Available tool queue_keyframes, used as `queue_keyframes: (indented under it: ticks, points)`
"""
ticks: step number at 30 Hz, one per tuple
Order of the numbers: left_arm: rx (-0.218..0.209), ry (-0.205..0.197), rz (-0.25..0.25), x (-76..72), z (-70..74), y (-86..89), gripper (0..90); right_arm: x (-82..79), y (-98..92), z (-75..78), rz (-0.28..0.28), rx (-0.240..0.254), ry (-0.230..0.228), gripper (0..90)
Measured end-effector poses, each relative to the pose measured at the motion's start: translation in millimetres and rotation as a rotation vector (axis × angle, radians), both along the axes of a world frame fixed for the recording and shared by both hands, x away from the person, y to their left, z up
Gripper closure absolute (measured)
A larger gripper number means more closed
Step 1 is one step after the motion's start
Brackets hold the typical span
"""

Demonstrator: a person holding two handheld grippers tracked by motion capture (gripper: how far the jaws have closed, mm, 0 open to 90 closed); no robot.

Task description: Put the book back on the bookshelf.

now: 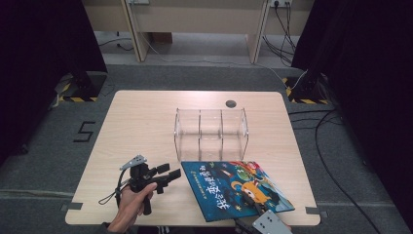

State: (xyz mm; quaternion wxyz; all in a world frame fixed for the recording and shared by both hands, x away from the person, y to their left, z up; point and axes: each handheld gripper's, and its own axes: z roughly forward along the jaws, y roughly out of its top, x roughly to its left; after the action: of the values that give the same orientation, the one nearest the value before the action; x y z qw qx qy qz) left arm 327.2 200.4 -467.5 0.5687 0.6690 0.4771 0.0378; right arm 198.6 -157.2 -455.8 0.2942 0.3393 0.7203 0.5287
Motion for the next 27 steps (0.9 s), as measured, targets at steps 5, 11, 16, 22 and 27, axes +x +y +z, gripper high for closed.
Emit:
queue_keyframes:
  ticks: [5,11,16,22,27]
  points:
    - [0.135,-0.013,-0.028,5.2,-11.0,0.8,28.7,0.6,-0.5,0.0,0.000,-0.001,-0.002,45.6]
    - [0.265,0.058,-0.074,11.9,-26.8,-0.9,22.4,1.7,-3.5,1.5,-0.003,0.025,-0.002,45.6]
    - [0.363,0.043,-0.071,14.0,-31.8,-3.3,20.5,1.4,-3.8,2.0,-0.005,0.029,0.005,45.6]
    - [0.462,0.069,-0.115,13.3,-41.2,-10.3,18.4,1.9,-4.9,2.5,-0.005,0.037,0.003,45.6]
    - [0.550,0.036,-0.140,10.2,-46.4,-18.0,15.9,2.6,-7.5,4.4,-0.007,0.053,0.009,45.6]
